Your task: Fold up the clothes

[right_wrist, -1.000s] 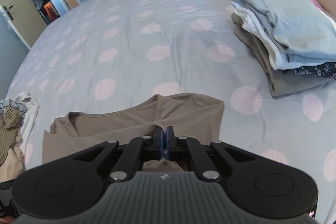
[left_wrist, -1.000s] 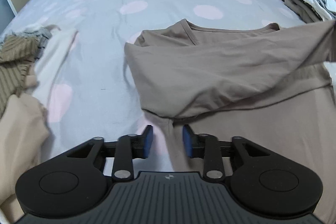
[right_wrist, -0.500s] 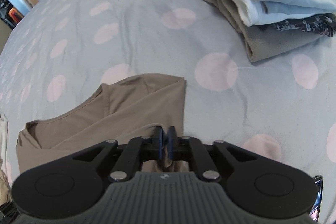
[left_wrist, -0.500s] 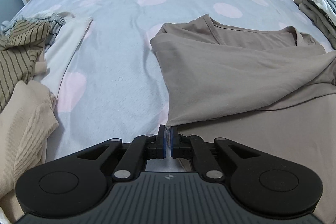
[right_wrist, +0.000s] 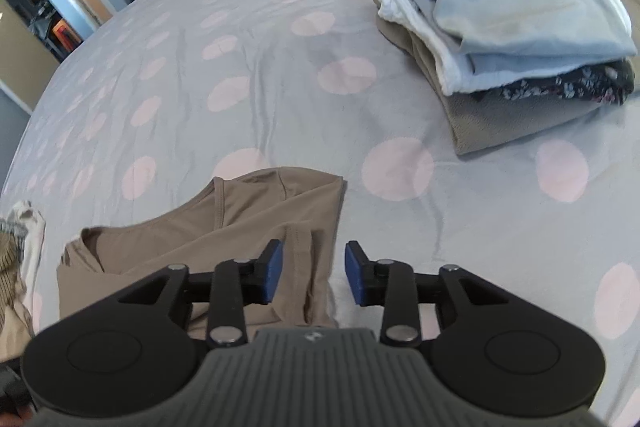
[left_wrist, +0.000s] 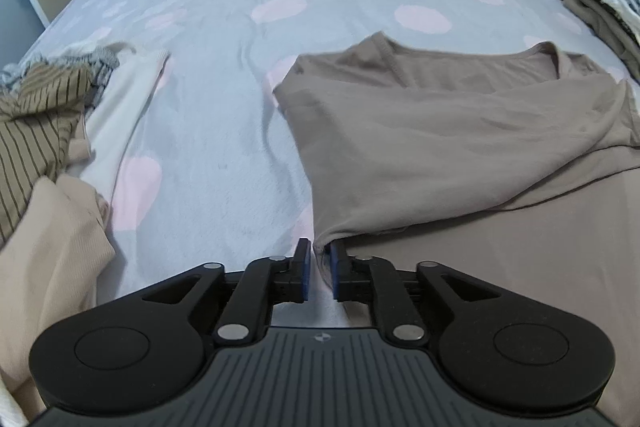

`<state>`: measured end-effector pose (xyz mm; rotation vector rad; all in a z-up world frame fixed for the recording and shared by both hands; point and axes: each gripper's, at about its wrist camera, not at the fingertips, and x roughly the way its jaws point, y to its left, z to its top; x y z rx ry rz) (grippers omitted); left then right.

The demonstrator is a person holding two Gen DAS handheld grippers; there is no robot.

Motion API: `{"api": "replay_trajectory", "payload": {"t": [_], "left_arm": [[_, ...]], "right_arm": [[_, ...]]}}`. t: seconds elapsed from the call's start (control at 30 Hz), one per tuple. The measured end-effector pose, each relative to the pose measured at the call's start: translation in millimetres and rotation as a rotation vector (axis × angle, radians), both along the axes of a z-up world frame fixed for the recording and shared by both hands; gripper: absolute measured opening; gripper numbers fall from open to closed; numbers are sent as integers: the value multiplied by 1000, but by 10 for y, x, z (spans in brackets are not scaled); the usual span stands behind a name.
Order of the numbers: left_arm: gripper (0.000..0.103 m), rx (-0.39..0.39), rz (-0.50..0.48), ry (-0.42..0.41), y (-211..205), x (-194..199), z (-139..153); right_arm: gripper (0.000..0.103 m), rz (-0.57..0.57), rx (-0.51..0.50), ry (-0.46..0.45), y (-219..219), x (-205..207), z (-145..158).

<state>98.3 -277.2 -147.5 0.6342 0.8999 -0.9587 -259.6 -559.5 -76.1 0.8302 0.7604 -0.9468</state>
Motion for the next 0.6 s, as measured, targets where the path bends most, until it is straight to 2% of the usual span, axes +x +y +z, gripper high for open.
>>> {"api": "replay_trajectory", "payload": {"t": [0.13,0.23,0.37,0.53,0.6], "left_arm": [[28,-60,-9,40,5,18,252],[37,-68,-14,62,-59,113,350],[39,-70,8,14,-193,254,336],[40,-115,72,73,-307,480,218],[40,-115,90,74,-353,528,167]], "right_arm": [[41,13,-20,46,13,-39,2],[41,25,9,47,6,-55,-70],[41,74,18,69,38,2,-146],[41,101,15,70,65,4,-173],[41,108,18,71,67,0,-185]]}}
